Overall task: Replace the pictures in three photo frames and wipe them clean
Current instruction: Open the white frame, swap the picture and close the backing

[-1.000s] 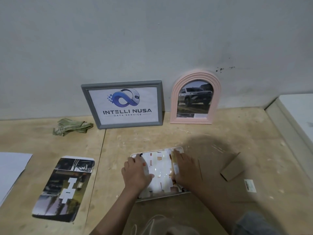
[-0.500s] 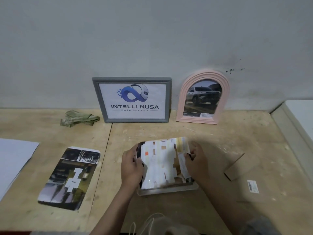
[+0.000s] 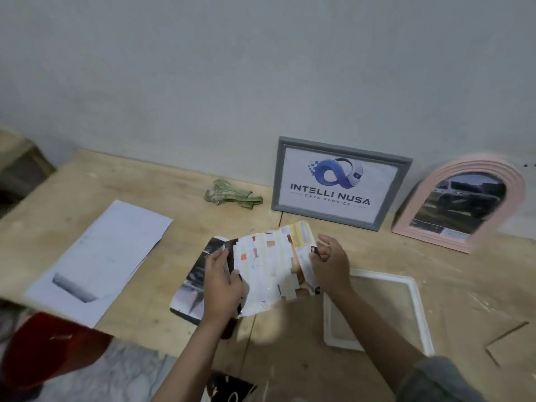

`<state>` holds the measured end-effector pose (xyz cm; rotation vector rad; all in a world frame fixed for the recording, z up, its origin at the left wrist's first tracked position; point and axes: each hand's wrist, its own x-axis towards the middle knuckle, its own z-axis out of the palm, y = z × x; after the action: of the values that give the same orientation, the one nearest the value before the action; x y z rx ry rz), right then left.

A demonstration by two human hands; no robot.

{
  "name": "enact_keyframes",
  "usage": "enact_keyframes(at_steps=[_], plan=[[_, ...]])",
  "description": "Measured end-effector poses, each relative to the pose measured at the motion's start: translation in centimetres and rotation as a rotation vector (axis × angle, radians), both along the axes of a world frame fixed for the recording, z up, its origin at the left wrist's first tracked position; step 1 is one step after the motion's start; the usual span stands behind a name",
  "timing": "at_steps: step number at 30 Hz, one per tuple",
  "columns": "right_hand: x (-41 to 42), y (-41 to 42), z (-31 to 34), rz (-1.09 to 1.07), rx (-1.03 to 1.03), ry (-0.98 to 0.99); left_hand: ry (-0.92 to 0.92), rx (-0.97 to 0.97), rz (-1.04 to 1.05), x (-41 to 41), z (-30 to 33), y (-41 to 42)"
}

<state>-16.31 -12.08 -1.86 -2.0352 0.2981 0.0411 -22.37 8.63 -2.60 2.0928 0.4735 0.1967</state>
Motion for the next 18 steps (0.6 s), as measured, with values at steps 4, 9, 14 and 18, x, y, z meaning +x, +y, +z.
enact_keyframes(at_steps=[4,9,14,18], plan=[[1.1,8.1,0.2,0.131,0.049,0.043,0.04,-0.064,0.12,-0.8,0.2,6.7],[2.9,18.1,0.4,0.333,0.04,0.045,0.065,-0.04,0.2,-1.9,0.0,15.1],[4.5,27.5,1.3,0.523,-0.024,0.029,0.137,-0.054,0.288,-3.2,-0.2,21.7],[5.7,33.9,1.6,0.649,-0.09,0.062,0.192,-0.001,0.316,-3.4,-0.5,25.9]])
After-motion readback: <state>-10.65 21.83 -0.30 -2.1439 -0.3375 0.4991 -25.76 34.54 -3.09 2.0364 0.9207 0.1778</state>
